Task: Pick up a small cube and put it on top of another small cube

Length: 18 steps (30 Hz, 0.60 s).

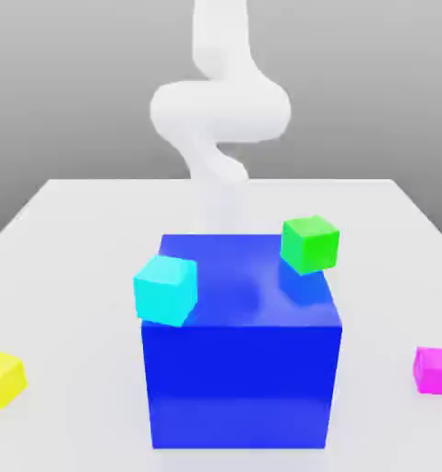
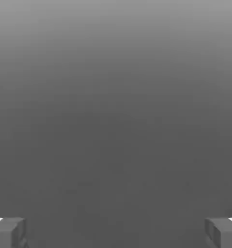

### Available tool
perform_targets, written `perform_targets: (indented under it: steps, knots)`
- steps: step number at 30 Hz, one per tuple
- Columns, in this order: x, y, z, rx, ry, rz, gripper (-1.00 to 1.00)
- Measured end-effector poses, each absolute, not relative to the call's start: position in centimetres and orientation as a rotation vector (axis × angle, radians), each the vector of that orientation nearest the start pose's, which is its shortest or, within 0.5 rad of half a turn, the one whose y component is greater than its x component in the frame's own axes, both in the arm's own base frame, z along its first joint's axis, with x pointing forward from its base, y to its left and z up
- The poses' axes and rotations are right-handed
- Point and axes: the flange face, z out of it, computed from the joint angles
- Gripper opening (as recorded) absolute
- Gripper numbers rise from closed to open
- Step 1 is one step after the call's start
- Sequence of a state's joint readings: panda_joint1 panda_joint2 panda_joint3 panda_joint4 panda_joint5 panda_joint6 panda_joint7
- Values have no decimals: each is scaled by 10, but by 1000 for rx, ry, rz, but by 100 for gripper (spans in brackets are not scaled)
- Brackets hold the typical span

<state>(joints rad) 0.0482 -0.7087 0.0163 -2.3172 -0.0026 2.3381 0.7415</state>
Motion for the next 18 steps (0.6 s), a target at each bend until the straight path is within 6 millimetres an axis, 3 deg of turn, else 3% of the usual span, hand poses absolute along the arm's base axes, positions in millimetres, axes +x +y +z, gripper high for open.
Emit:
perform_targets:
  steps: [4,9,14,18]
  knots:
    - [422,77,606,-2732,652,-834,0]
    - [449,144,516,-2900,315,-669,0]
    - [447,210,420,-3007,-56,-489,0]
    - [423,264,343,-3040,-391,-333,0]
